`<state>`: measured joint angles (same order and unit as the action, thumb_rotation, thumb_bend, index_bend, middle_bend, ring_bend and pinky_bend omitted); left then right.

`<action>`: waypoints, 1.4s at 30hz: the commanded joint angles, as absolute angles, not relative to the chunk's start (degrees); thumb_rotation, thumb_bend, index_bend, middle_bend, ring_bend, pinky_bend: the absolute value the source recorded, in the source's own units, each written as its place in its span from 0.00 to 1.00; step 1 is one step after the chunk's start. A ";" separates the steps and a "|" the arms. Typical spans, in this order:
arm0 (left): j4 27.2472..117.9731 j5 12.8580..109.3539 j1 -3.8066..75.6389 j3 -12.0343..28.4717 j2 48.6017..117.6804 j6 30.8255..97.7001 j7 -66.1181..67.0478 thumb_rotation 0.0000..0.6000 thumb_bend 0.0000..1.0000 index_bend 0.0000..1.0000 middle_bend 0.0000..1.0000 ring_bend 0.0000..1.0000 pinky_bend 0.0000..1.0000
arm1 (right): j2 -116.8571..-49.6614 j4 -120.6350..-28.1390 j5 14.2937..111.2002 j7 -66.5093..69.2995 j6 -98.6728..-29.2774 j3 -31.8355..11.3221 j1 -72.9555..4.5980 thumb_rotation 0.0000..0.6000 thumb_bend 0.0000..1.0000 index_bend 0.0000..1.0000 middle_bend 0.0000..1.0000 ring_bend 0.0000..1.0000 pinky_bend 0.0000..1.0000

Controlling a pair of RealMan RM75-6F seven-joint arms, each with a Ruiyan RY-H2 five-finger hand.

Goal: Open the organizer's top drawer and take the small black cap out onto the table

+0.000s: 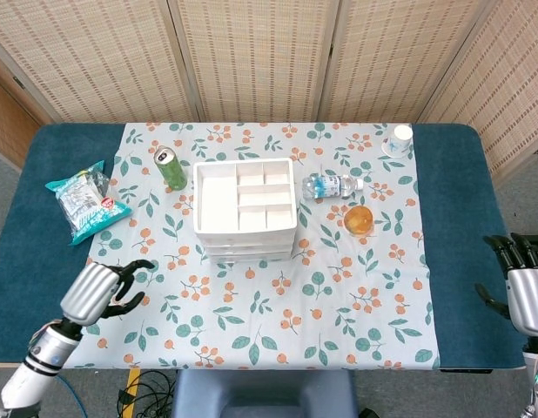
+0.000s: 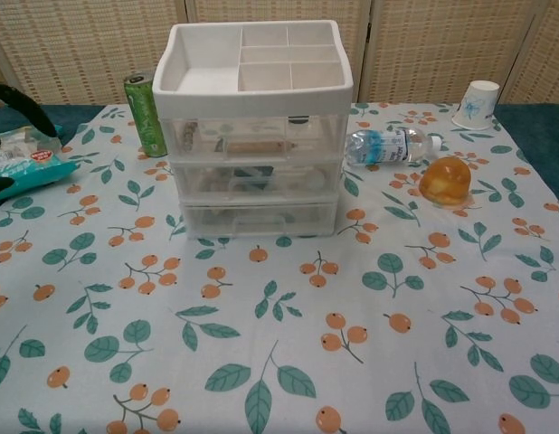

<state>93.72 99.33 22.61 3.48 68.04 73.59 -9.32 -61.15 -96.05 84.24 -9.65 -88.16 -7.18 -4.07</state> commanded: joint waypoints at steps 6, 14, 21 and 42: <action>93.65 96.85 30.24 4.01 74.09 64.50 -18.91 1.00 0.49 0.29 1.00 0.95 1.00 | -60.80 -96.63 84.33 -9.39 -88.59 -7.29 -4.00 1.00 0.25 0.16 0.21 0.16 0.23; 92.40 92.86 33.44 4.40 80.46 60.42 -22.09 1.00 0.50 0.10 1.00 0.98 1.00 | -61.14 -96.63 84.05 -9.02 -88.53 -6.82 -3.63 1.00 0.26 0.16 0.21 0.16 0.23; 91.54 89.11 34.78 5.34 85.86 59.27 -22.12 1.00 0.50 0.02 1.00 0.98 1.00 | -61.55 -96.39 83.66 -8.67 -87.90 -6.29 -3.45 1.00 0.26 0.16 0.21 0.16 0.23; 88.08 76.34 37.46 10.13 97.47 55.28 -22.10 1.00 0.50 0.00 1.00 1.00 1.00 | -61.19 -96.61 82.58 -8.74 -87.22 -6.47 -3.53 1.00 0.26 0.16 0.21 0.16 0.23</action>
